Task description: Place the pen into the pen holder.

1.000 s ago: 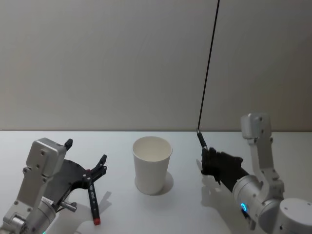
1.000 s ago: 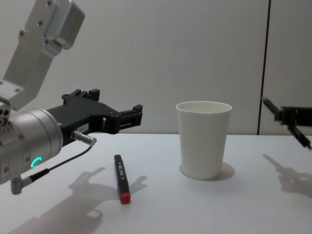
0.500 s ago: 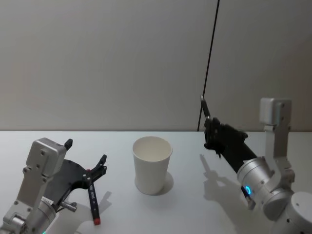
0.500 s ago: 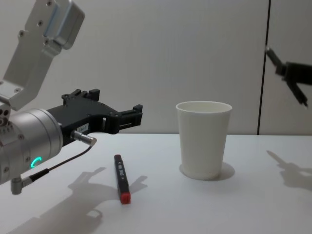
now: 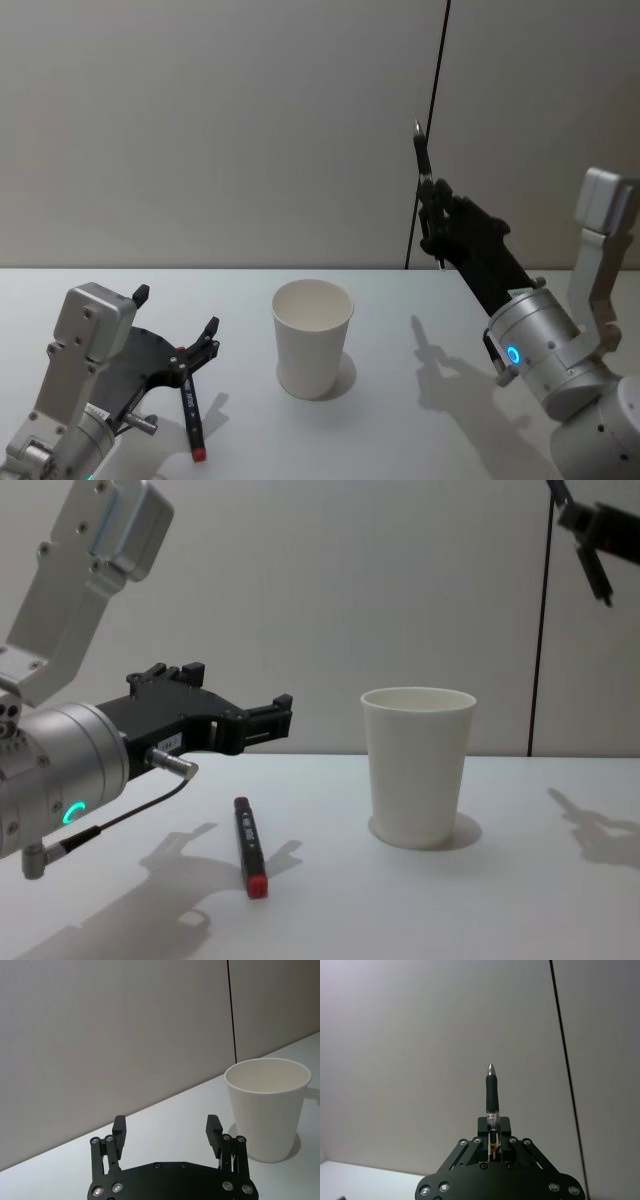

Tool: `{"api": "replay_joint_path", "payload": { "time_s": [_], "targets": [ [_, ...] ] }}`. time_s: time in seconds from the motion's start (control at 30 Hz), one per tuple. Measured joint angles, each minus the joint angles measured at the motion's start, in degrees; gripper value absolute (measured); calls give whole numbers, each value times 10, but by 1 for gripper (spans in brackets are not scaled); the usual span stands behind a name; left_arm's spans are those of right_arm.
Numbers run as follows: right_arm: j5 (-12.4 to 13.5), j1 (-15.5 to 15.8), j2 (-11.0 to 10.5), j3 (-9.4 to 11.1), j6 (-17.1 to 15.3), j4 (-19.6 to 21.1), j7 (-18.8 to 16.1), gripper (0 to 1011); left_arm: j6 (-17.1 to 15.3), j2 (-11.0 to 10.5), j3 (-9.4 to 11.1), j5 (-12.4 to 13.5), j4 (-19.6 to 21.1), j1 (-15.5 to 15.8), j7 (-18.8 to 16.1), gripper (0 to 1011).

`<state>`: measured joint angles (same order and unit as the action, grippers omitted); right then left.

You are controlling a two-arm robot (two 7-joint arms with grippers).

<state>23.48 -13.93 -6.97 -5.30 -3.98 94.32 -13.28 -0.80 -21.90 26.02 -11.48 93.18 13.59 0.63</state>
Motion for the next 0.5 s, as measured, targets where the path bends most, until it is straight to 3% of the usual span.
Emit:
{"api": "replay_joint_path", "payload": {
  "time_s": [0.3,0.5],
  "targets": [
    [61,-21,5,-1,38,-25,-71,134,0,0,0,0,0,0,0,1003],
    [79,-28,6,-12,54,-40,-104,134,0,0,0,0,0,0,0,1003]
  ]
}}
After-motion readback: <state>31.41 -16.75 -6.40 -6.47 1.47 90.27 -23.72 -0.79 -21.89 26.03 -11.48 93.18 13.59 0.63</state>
